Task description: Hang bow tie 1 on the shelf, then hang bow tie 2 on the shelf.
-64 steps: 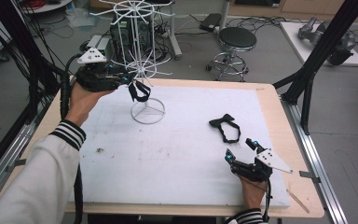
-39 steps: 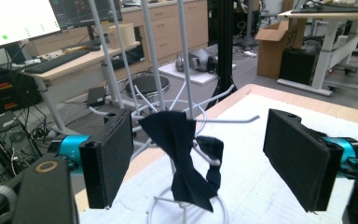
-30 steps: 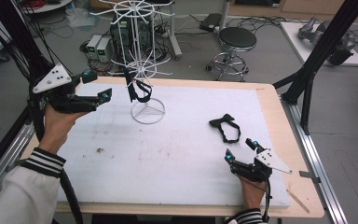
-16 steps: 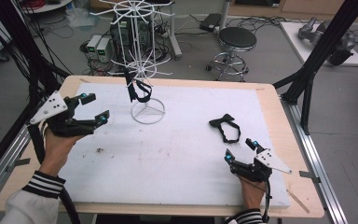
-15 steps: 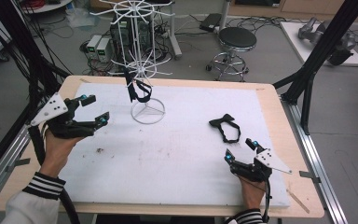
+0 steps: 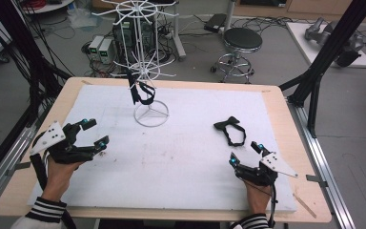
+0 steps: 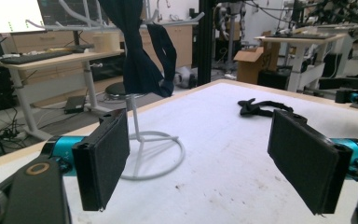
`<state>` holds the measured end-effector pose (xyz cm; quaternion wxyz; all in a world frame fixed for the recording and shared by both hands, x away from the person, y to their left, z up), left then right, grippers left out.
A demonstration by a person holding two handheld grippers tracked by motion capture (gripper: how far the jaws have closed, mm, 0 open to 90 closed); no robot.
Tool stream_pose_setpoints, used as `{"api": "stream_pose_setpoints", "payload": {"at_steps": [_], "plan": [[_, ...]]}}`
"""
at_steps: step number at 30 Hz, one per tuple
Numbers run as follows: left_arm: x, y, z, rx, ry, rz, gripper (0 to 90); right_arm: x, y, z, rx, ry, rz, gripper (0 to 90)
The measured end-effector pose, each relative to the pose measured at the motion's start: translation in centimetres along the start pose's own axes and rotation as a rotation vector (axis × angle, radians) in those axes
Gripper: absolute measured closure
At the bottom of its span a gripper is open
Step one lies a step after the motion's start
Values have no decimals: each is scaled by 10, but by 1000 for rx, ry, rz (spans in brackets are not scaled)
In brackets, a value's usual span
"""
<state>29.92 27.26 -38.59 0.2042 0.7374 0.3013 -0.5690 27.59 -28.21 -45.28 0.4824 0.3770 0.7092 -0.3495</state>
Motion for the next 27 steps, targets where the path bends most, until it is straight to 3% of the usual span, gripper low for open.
{"api": "stream_pose_setpoints", "payload": {"at_steps": [4,14,27], "plan": [[10,-4,1,-8,-25,2,212,0,0,0,1,0,-1,99],[12,-4,5,-20,3,9,212,0,0,0,4,9,1,99],[16,1,10,-21,23,-18,212,0,0,1,4,13,2,99]]}}
Point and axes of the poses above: each handheld gripper's, and its own axes: y roughly forward along the jaws, x roughly out of its underside, z roughly to its right, the point moved 1 cm from there along y, roughly forward along the jaws, and after that the axes turned 15 degrees about y, right-handed, at the moved point
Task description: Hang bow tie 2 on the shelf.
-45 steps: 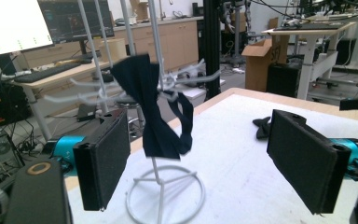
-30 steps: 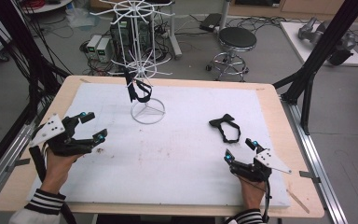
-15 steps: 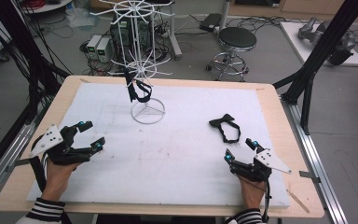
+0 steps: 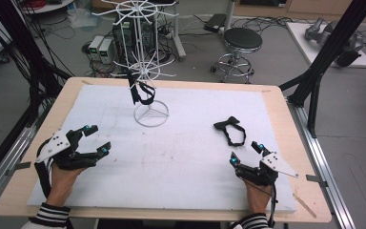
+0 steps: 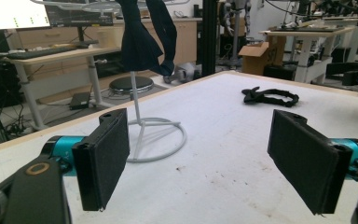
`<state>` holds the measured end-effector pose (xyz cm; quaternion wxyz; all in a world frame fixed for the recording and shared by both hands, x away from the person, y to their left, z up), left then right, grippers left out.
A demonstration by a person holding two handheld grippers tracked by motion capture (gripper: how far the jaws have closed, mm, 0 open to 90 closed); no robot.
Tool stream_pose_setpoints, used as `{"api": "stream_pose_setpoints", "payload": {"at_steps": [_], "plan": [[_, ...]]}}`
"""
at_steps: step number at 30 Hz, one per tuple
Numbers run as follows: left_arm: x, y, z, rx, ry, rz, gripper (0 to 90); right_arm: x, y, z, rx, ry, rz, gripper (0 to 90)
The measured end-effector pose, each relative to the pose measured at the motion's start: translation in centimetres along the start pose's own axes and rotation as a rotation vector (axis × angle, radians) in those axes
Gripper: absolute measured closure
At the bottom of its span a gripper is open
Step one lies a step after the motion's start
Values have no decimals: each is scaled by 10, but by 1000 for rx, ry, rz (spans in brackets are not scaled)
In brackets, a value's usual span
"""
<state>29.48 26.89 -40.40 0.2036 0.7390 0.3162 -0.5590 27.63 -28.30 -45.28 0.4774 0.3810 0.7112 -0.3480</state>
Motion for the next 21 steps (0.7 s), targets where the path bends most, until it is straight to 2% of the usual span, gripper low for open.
{"api": "stream_pose_setpoints", "payload": {"at_steps": [6,8,17,21], "plan": [[6,-1,0,-19,-6,-1,212,0,0,0,3,-2,1,99],[8,-3,-1,-25,-12,-1,212,0,0,0,3,11,1,99],[10,-8,-4,-54,-23,10,212,-4,-1,1,-30,33,15,99],[17,-8,-2,-59,-24,-11,212,-9,-1,1,-34,24,18,99]]}}
Point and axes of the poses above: each handheld gripper's, and its own axes: y roughly forward along the jaws, x roughly out of its underside, z roughly to its right, the point moved 1 cm from there along y, roughly forward along the jaws, and after that the axes turned 15 degrees about y, right-handed, at the moved point
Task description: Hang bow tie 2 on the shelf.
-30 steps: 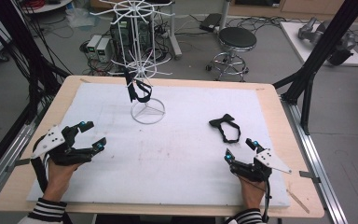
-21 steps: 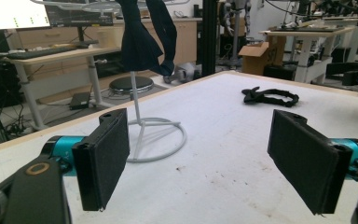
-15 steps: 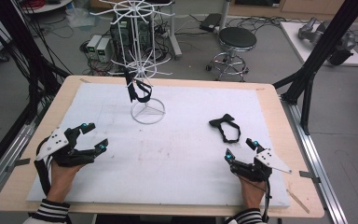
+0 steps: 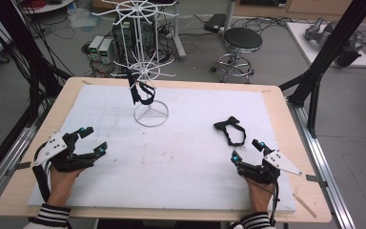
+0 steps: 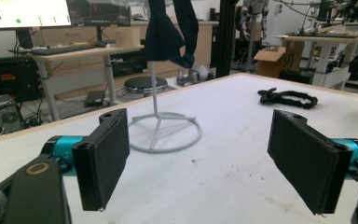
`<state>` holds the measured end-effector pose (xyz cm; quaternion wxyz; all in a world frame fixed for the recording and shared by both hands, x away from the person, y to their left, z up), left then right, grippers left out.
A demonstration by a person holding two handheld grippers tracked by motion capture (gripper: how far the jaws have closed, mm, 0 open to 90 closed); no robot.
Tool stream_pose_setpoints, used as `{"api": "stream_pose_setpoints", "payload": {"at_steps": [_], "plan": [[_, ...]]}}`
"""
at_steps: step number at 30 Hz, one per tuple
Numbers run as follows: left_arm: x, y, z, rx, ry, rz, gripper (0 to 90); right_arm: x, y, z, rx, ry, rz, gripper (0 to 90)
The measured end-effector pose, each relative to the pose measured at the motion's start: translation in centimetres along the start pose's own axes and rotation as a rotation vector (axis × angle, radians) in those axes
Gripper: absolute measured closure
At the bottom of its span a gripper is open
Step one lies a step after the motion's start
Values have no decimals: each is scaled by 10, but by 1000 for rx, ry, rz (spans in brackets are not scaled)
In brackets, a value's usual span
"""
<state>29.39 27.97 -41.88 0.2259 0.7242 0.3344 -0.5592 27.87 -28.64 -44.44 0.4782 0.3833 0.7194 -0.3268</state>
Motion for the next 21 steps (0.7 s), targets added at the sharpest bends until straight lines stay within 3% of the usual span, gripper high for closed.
{"api": "stream_pose_setpoints", "payload": {"at_steps": [10,21], "plan": [[10,0,3,-18,-6,-21,212,-27,2,6,-19,-25,-48,100],[15,1,4,-13,-14,-32,212,-68,17,13,-29,-116,-137,100]]}}
Point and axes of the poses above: each handheld gripper's, and its own axes: y roughly forward along the jaws, x roughly out of its underside, z roughly to its right, the point moved 1 cm from there along y, roughly forward along the jaws, and after that the axes turned 15 degrees about y, right-handed, at the moved point
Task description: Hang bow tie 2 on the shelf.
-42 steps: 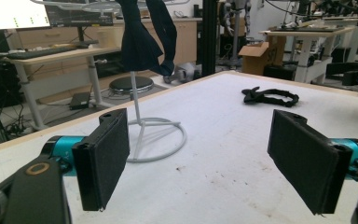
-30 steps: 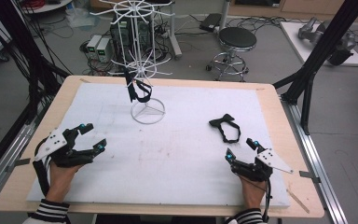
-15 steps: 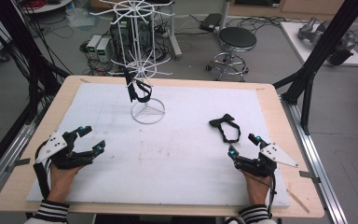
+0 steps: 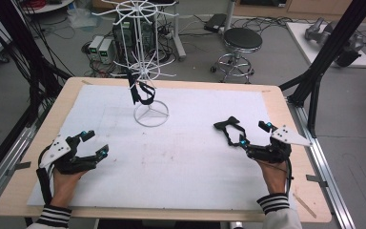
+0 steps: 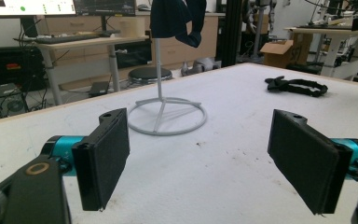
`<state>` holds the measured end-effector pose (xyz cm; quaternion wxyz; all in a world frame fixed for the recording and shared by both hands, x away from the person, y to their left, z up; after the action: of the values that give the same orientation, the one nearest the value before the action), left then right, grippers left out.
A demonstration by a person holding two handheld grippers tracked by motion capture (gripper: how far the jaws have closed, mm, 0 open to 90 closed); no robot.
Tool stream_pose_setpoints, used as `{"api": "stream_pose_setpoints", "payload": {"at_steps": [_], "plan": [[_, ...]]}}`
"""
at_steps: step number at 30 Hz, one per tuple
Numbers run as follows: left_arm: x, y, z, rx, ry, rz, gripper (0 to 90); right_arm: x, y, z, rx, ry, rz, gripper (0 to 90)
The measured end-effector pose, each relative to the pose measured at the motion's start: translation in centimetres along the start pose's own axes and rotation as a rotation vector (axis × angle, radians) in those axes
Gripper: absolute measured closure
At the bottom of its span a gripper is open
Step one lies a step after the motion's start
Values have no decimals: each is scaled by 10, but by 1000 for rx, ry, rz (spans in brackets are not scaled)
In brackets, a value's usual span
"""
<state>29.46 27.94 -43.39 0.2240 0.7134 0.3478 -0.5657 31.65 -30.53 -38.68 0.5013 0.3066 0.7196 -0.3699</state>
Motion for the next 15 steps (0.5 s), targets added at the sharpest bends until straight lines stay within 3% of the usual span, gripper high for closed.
{"api": "stream_pose_setpoints", "payload": {"at_steps": [8,15], "plan": [[1,0,0,0,-5,1,212,-19,12,10,0,-22,-43,100],[5,0,1,-11,-11,-8,212,-36,23,20,-6,-60,-115,100]]}}
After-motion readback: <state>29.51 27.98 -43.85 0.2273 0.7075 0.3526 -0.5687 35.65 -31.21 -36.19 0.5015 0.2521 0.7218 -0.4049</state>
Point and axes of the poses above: each handheld gripper's, and its own axes: y roughly forward along the jaws, x roughly out of its underside, z roughly to its right, the point moved 1 cm from there along y, roughly forward along the jaws, and after that the axes turned 15 degrees about y, right-handed, at the moved point
